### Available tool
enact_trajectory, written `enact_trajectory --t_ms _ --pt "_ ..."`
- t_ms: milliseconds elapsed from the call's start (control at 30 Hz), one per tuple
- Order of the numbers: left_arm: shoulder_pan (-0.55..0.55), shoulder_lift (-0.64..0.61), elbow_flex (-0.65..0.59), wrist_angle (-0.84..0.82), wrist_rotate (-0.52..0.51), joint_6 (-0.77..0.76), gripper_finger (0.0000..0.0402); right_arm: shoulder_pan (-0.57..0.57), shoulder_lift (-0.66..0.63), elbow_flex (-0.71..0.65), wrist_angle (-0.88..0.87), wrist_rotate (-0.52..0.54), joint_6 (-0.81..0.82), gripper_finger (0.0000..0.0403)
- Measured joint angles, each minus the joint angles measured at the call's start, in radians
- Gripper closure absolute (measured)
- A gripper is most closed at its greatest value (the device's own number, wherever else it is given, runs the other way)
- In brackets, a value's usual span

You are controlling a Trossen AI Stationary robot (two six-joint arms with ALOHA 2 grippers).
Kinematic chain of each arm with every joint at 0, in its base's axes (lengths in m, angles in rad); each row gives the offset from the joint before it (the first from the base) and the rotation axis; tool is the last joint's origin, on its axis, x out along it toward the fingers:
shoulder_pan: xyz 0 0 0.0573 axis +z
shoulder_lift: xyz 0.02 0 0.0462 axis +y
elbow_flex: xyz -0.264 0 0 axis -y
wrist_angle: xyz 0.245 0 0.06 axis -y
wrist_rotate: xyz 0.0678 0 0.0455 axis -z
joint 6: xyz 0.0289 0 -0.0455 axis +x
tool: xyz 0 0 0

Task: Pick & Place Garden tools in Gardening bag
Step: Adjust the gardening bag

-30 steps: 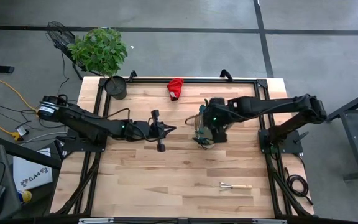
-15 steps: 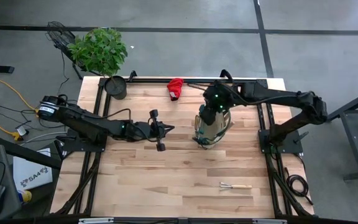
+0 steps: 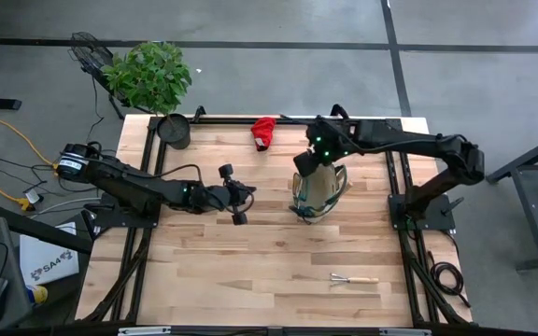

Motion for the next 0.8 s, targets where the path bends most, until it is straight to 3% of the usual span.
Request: enact_trajectory --t_ms 233,800 --pt "0.0 -0.001 0.0 -0.022 -0.012 -0.002 0.0398 0.043 0.075 0.0 -0.024 0.043 0.026 0.0185" --pt "0.0 -0.001 0.0 -0.025 -0.004 -0.017 0.0398 0.039 0.092 0.0 -0.034 0.106 0.034 0.0185"
